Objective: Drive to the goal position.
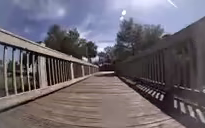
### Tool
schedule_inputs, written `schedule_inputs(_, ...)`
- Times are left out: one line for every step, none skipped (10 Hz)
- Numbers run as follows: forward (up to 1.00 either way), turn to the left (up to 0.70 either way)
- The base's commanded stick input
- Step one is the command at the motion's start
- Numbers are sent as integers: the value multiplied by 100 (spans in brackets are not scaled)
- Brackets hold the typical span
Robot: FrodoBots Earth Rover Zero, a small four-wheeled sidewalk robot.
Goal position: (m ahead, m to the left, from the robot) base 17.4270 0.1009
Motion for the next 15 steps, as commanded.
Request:
schedule_inputs(83,0)
schedule_inputs(83,0)
schedule_inputs(83,0)
schedule_inputs(83,0)
schedule_inputs(83,0)
schedule_inputs(83,0)
schedule_inputs(83,0)
schedule_inputs(83,0)
schedule_inputs(83,0)
schedule_inputs(83,0)
schedule_inputs(83,0)
schedule_inputs(83,0)
schedule_inputs(83,0)
schedule_inputs(83,0)
schedule_inputs(83,0)
